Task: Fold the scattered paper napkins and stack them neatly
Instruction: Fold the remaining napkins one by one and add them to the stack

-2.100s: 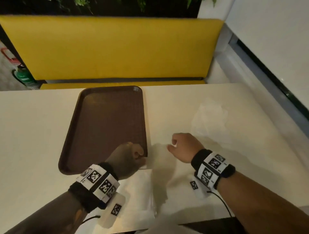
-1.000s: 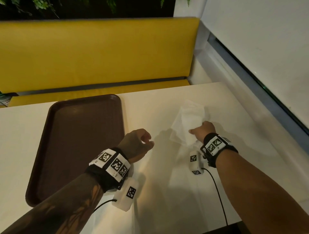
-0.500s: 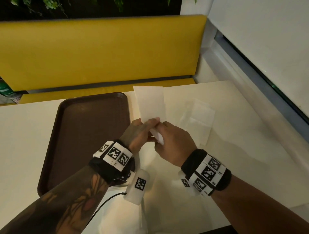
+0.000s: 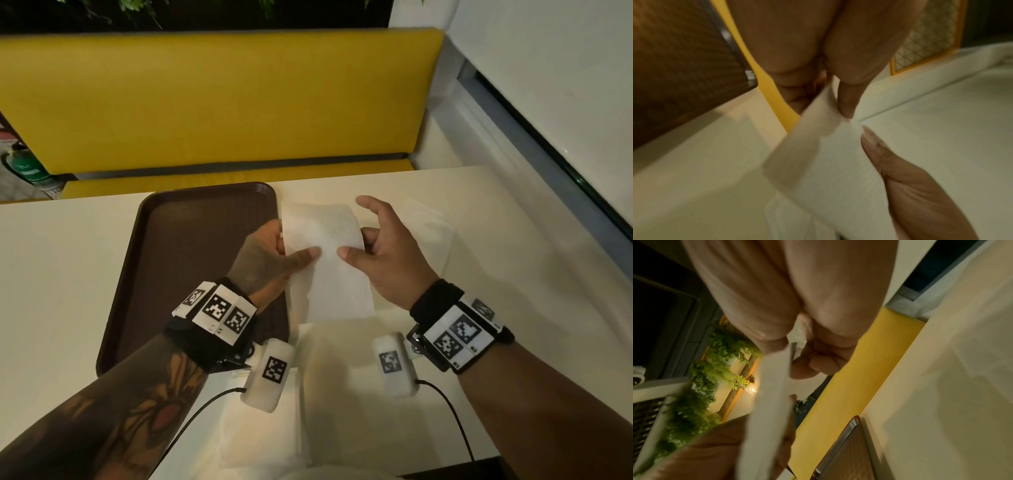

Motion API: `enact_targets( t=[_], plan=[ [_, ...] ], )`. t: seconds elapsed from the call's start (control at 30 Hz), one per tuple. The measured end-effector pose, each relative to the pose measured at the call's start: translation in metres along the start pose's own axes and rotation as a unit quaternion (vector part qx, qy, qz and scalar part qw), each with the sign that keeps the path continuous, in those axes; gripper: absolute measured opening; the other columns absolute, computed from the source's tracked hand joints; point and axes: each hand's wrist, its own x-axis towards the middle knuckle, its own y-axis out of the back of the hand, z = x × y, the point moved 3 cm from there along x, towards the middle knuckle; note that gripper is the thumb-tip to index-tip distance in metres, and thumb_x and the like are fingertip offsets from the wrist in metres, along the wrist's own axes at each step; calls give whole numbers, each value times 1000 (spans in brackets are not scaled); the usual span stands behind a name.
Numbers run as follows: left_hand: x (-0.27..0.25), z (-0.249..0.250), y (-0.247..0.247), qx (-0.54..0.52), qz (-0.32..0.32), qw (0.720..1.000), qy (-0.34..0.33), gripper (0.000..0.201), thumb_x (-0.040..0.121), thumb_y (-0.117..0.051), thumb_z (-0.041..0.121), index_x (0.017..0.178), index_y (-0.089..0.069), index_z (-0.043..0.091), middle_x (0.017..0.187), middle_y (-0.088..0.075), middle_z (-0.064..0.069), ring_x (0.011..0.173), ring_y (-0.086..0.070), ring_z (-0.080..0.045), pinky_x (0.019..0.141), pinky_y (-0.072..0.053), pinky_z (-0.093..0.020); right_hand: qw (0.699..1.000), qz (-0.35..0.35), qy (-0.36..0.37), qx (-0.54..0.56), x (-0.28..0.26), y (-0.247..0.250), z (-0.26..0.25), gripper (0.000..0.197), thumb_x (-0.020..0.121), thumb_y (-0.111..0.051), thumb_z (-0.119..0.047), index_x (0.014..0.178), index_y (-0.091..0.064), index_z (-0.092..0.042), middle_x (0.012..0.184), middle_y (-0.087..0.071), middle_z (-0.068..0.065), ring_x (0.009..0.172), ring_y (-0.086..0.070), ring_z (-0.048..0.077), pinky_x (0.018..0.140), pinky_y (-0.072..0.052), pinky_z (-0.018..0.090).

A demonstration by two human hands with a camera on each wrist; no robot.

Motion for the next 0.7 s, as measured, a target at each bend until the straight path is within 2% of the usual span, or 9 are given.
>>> enact_targets(
  t=[0.07,0.13,0.2,0.27,0.33,0.43,0.53,0.63,0.7],
  plan=[
    [2,4,4,20,47,998,-29,70,62,-78,17,122,-42,15,104,-69,-14,94,-70,-30,84,-55,-53,1000,-9,26,-7,2,0,-1,57,88,-68,-8,135,-43,-27,94,-74,4,90,-70,17,85,-56,31],
    [3,7,6,48,63,995,-56,74,66,-78,8,124,-35,25,96,-71,-8,86,-72,-24,77,-59,-43,999,-9,39,-26,4,-1,-1,35,88,-68,-6,118,-59,-21,94,-74,0,88,-69,14,85,-55,31],
    [-1,9,6,111,65,988,-89,64,71,-77,7,121,-43,26,94,-71,-2,83,-72,-17,74,-60,-34,998,-3,40,-54,5,-2,0,21,87,-69,-8,105,-66,-19,89,-71,-5,81,-66,8,79,-52,23],
    [-4,13,5,224,81,963,-124,40,74,-77,16,106,-57,25,95,-69,3,81,-70,-13,71,-61,-31,996,6,43,-73,5,-2,-1,17,87,-70,-11,101,-67,-20,84,-68,-9,74,-62,4,73,-49,15],
    [-5,15,5,287,94,942,-144,24,75,-76,23,94,-62,25,94,-69,0,77,-68,-15,67,-60,-29,995,17,49,-86,5,-2,-3,14,88,-70,-13,99,-66,-20,85,-67,-9,74,-60,3,71,-48,11],
    [-5,18,3,335,97,920,-181,23,76,-75,28,96,-64,23,88,-68,-1,70,-64,-13,63,-57,-25,991,34,61,-111,3,0,-6,8,89,-68,-15,96,-66,-18,88,-67,-7,79,-61,6,70,-48,10],
    [-6,20,3,376,101,894,-220,20,78,-75,24,95,-67,17,88,-65,1,70,-60,-13,65,-55,-26,988,46,71,-129,2,2,-7,5,89,-68,-16,89,-64,-19,86,-65,-5,77,-58,9,69,-48,14],
    [-3,20,4,432,118,863,-233,13,77,-75,26,84,-68,18,98,-54,3,85,-52,-14,70,-48,-27,980,53,80,-174,0,4,-8,12,87,-70,-24,83,-60,-29,99,-60,-3,90,-51,10,76,-40,12],
    [-1,22,7,430,105,870,-219,11,77,-74,28,81,-66,22,105,-52,7,96,-52,-15,77,-49,-31,975,42,80,-202,2,5,-11,11,86,-70,-30,88,-59,-29,113,-58,-8,104,-47,9,82,-34,11]
  ],
)
